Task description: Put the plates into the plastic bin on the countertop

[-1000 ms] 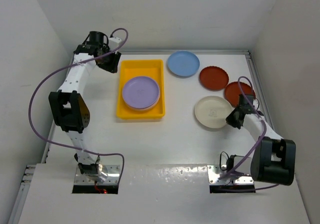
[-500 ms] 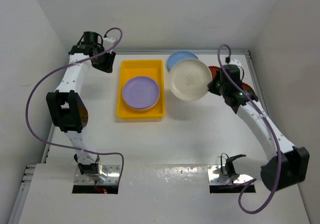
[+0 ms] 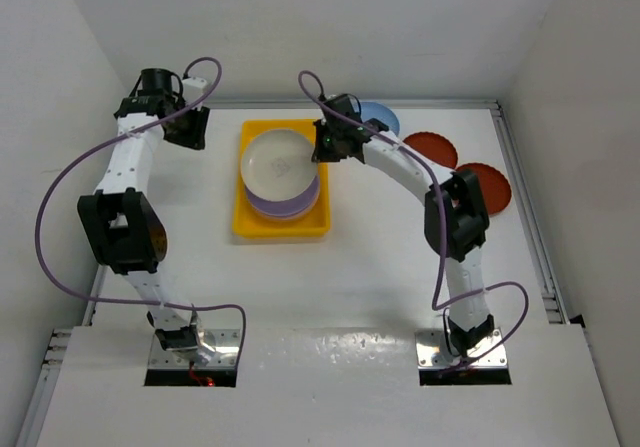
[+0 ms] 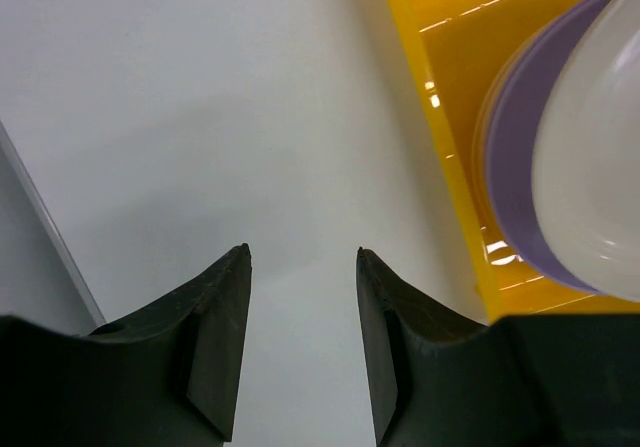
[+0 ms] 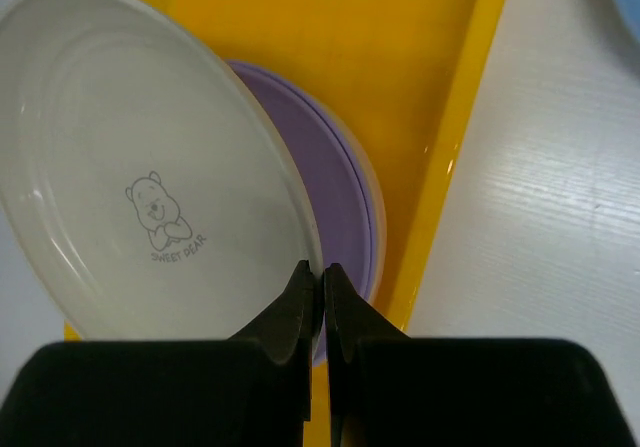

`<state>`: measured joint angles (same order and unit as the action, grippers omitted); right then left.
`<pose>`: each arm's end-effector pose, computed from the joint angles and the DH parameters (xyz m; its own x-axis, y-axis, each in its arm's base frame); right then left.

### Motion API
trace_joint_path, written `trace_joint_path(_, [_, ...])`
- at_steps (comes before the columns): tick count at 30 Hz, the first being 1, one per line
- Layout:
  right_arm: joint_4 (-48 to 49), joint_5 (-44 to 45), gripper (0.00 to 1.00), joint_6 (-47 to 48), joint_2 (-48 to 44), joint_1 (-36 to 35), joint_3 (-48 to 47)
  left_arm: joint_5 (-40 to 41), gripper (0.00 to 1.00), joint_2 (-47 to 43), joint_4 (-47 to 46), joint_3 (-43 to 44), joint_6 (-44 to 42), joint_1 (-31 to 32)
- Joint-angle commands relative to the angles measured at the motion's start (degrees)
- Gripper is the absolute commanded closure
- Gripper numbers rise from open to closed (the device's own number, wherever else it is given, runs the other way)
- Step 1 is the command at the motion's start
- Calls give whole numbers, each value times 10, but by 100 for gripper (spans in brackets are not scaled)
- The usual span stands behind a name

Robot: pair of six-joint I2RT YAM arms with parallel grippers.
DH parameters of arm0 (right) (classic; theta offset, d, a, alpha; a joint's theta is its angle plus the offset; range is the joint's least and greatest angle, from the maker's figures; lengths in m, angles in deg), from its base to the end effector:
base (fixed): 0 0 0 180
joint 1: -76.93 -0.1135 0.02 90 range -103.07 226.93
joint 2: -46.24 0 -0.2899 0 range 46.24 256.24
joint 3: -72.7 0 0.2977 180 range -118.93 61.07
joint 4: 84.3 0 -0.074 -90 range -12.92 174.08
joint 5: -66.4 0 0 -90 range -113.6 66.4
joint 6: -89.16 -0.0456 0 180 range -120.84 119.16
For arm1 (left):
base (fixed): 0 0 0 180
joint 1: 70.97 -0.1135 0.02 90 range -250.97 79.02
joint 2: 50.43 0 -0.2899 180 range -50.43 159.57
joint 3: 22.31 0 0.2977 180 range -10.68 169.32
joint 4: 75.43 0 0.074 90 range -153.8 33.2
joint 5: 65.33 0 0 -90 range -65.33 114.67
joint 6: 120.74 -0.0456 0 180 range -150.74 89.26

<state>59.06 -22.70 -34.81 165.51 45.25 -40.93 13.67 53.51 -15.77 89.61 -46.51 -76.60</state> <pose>0.4654 0.2864 0.2567 -0.7627 0.1858 -0.6195 -0.1074 0.9081 0.4046 0.4569 0.0363 0.3430 -0.7456 0.1946 -0.6374 0.2328 0.9722 0.0244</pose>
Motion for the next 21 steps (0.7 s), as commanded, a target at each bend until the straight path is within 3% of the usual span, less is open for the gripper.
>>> trace_joint_path(1, [-23, -33, 100, 3, 7, -3, -53, 3, 51, -34, -15, -7, 7, -13])
trace_joint_path(12, [-14, -57, 97, 6, 58, -10, -34, -8, 51, -34, -15, -19, 7, -24])
trace_joint_path(15, [-12, -53, 84, 2, 63, -12, -26, -8, 51, -34, -15, -19, 7, -24])
trace_joint_path(16, [-12, -50, 74, 1, 63, -11, -23, -8, 51, -34, -15, -19, 7, -24])
trace_joint_path(19, [-12, -35, 58, 5, 62, -10, -27, -8, 51, -34, -15, -19, 7, -24])
trace_joint_path(21, [-12, -29, 56, 12, 56, -12, -27, -13, 51, -34, -15, -19, 7, -24])
